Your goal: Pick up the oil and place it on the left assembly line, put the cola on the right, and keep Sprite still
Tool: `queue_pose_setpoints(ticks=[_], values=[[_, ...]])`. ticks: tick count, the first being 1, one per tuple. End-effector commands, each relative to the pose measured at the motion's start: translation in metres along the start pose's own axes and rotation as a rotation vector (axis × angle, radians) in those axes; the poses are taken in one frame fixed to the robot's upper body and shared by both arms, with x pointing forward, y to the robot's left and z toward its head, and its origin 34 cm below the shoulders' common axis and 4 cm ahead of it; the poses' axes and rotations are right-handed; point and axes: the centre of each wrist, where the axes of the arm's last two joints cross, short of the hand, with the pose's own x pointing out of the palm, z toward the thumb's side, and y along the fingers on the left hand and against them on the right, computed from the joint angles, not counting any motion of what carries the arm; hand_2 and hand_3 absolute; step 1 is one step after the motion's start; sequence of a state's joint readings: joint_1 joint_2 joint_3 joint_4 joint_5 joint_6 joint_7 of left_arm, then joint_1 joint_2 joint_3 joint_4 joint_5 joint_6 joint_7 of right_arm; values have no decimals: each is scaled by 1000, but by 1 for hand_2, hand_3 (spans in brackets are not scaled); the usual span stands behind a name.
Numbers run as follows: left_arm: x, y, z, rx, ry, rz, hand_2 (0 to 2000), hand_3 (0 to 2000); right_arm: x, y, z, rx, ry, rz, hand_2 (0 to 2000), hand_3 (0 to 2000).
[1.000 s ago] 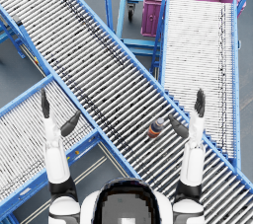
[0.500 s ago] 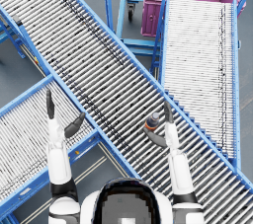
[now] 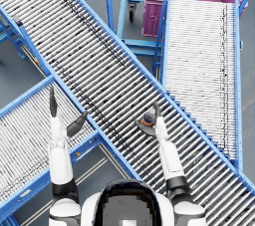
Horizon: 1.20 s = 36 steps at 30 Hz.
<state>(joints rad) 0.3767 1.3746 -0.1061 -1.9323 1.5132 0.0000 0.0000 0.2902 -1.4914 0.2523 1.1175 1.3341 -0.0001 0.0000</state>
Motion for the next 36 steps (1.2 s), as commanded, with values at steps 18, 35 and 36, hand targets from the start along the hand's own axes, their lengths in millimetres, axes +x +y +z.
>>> queue_pose_setpoints(ticks=[18,35,36], values=[[-2,-1,17,63,3,14,0,0,0,12,151,-545,-39,60,2000,2000],[11,3,27,110,-21,-38,0,0,-131,-36,216,-566,-167,-232,2000,2000],[12,5,27,113,-23,-42,0,0,-139,-44,210,-517,-197,-250,2000,2000]])
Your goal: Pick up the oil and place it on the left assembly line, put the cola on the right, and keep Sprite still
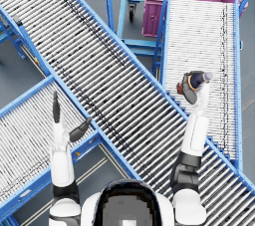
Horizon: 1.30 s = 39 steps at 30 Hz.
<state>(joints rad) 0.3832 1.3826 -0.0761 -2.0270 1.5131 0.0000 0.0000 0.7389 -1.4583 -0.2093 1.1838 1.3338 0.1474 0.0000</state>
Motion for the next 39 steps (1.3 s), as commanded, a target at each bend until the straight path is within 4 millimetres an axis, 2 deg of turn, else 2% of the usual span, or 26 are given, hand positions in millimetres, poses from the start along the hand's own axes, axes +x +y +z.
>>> queue_pose_setpoints(ticks=[1,2,3,4,6,8,9,14,17,20,24,27,34,39], values=[[1,1,0,1,-2,-4,0,0,-28,-26,-22,138,-63,-104,2000,2000],[2,6,2,18,-3,-8,0,0,-35,-31,-25,167,-82,-135,2000,2000],[2,2,0,3,-4,-7,0,0,-42,-33,-27,182,-102,-167,639,1673],[2,5,2,19,-3,-7,0,0,-47,-32,-26,179,-111,-224,0,1347],[2,3,0,6,-5,-6,0,0,-58,-35,-13,139,-129,-306,0,693],[0,3,2,14,-1,3,0,0,-67,-41,12,58,-136,-350,0,40],[1,2,0,5,-5,-3,0,0,-67,-42,27,4,-126,-351,0,0],[2,0,4,16,-6,-1,0,0,-53,-36,70,-171,-66,-306,0,0],[0,2,5,22,-4,3,0,0,-28,-22,96,-293,-9,-221,0,0],[6,7,7,38,-15,-19,0,0,-3,2,107,-382,23,-146,0,0],[7,14,8,55,-17,-20,0,0,21,32,107,-432,31,-75,0,0],[8,24,1,43,-21,-21,0,0,37,49,96,-414,37,-17,0,0],[1,30,-29,-63,-17,11,0,0,45,66,71,-331,31,12,0,0],[-2,31,-35,-85,-16,25,0,0,47,73,52,-261,27,17,0,0]])
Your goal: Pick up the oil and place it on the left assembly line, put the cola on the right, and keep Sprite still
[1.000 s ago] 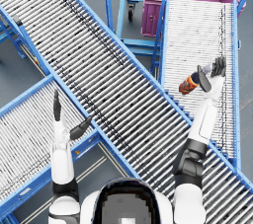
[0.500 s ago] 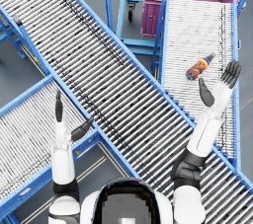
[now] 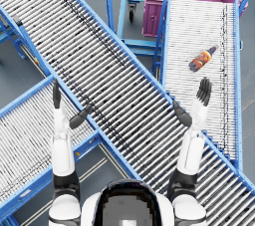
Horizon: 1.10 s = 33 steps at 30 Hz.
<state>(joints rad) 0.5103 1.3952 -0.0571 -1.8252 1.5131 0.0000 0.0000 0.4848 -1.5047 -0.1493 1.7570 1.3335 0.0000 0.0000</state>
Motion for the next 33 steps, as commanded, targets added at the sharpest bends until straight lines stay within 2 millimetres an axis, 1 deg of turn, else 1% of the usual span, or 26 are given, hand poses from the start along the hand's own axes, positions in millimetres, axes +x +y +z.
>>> queue_pose_setpoints(ticks=[1,2,6,14,23,26,27,33], values=[[0,0,-2,-6,0,2,0,0,1,6,-8,34,-3,3,0,0],[-1,0,-3,-11,0,4,0,0,1,4,-5,23,-2,1,0,0],[2,-5,-8,-41,-24,-9,0,0,2,9,-9,52,-8,27,0,0],[12,-23,-20,-158,-140,-71,0,0,8,22,-16,148,-36,166,0,0],[24,-48,-35,-329,-284,-137,0,0,15,43,-27,293,-78,333,0,0],[27,-58,-40,-393,-331,-156,0,0,17,51,-31,348,-93,387,0,0],[30,-64,-43,-435,-360,-167,0,0,18,57,-33,384,-104,419,0,0],[31,-69,-45,-467,-383,-175,0,0,19,61,-35,412,-113,444,0,0]])
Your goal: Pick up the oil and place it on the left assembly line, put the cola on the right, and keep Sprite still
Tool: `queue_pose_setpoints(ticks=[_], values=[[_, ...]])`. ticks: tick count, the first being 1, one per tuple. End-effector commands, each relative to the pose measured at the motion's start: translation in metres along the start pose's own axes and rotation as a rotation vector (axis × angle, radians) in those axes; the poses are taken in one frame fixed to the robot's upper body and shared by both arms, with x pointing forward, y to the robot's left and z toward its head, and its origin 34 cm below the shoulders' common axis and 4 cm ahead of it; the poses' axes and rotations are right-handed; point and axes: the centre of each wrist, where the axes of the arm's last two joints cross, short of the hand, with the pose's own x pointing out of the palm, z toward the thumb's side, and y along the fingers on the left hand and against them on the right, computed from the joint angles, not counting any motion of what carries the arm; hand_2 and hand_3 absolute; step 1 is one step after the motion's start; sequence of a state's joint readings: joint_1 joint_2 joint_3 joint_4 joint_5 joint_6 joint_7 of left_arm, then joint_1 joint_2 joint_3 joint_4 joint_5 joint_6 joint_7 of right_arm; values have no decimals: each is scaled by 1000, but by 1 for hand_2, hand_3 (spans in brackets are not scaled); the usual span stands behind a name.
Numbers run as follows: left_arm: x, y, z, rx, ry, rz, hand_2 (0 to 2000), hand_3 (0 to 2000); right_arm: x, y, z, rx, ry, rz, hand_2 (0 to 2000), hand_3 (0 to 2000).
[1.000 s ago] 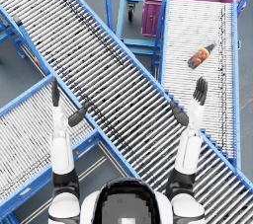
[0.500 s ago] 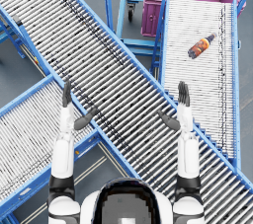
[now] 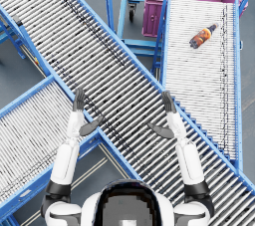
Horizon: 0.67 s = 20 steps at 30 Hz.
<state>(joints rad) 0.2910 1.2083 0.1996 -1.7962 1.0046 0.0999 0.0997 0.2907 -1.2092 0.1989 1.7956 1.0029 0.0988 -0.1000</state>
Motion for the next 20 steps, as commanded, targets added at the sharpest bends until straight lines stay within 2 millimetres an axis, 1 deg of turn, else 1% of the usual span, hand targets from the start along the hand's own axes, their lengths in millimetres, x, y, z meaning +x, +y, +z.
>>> queue_pose_setpoints(ticks=[1,20], values=[[0,0,0,-1,-1,0,0,0,0,0,0,1,0,1,0,0],[0,0,-1,-5,-4,-1,0,0,0,0,-1,4,-2,4,0,0]])
